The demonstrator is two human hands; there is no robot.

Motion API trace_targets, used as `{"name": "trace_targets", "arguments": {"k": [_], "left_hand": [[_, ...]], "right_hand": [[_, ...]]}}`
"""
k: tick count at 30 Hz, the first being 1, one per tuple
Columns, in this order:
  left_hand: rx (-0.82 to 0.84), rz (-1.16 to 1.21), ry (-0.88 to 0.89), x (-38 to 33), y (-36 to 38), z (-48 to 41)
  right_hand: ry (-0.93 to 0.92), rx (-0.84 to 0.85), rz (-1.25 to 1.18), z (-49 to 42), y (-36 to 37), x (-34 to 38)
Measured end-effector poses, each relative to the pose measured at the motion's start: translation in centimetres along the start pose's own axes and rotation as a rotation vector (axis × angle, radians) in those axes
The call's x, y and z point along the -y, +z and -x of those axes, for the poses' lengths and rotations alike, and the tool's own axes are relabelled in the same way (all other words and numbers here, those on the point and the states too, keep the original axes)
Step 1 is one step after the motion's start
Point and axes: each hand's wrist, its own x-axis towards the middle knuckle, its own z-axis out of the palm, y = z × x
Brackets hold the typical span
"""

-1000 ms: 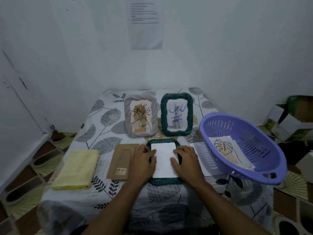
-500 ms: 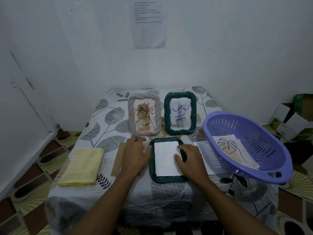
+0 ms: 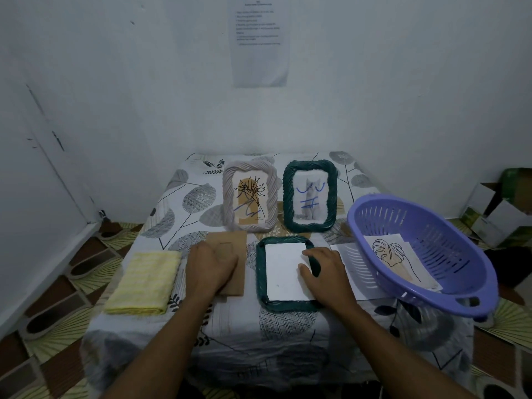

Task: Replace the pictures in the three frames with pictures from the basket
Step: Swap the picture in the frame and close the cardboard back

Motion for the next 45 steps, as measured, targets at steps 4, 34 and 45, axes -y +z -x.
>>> {"name": "trace_targets", "arguments": {"k": [4,34,45], "left_hand": [[-0.019,0.010,0.001,-3.0,-0.6,0.0],[0.173,-0.002,0.297,-5.0,4.6,2.7],[0.137,-0.105,0.339,-4.5,5.1,2.9]], "right_hand": [[-0.036,-0.008,-0.005,-0.5,-0.8,0.6],[0.208,0.165,-0.052,-2.8,-2.1,1.2],[0.054,0.237,0.241,-3.2,-2.3,1.5]]}}
